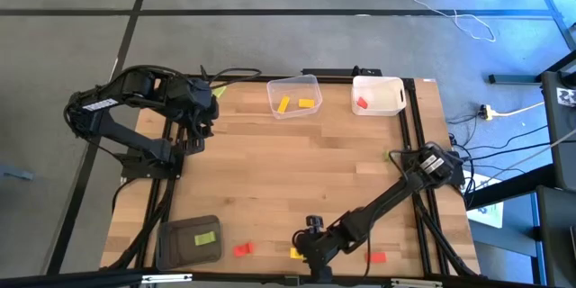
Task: Sort & place blocks by color
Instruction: Put the yellow block into the transparent bin
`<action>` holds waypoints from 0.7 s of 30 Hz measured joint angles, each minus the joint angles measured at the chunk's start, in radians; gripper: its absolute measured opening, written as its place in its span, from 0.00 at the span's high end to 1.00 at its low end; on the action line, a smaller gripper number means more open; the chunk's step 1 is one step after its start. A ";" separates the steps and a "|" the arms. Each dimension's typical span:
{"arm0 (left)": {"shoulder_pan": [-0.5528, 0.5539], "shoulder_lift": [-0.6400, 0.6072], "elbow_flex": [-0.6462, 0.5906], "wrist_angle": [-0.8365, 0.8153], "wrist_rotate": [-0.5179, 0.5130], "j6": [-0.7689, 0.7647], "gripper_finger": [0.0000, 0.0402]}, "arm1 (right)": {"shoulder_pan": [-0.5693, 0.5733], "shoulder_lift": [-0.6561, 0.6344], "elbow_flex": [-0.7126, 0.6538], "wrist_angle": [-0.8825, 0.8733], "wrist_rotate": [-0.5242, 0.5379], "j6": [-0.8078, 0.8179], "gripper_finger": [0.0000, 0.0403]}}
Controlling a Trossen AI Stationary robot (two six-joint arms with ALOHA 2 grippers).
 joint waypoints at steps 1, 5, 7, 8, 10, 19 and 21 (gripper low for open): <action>0.000 0.000 0.000 0.000 0.000 0.000 0.66 | 0.000 0.006 0.000 0.000 -0.001 0.000 0.47; 0.000 0.000 0.000 0.000 0.000 0.000 0.66 | 0.000 0.023 0.000 0.003 -0.001 0.000 0.47; 0.000 0.000 0.000 0.000 0.000 0.000 0.66 | 0.000 0.026 0.000 0.002 -0.001 -0.002 0.47; 0.000 0.000 0.000 0.000 0.000 0.000 0.66 | 0.000 0.026 0.000 0.002 -0.001 -0.003 0.47; 0.000 0.000 0.000 0.000 0.000 0.000 0.66 | -0.001 0.026 0.000 0.002 -0.001 -0.004 0.47; 0.000 0.000 0.000 0.000 0.000 0.000 0.66 | 0.000 0.057 0.000 -0.003 -0.001 -0.004 0.47; 0.000 0.000 0.000 0.000 0.000 0.000 0.66 | 0.000 0.069 0.000 -0.001 0.002 -0.005 0.47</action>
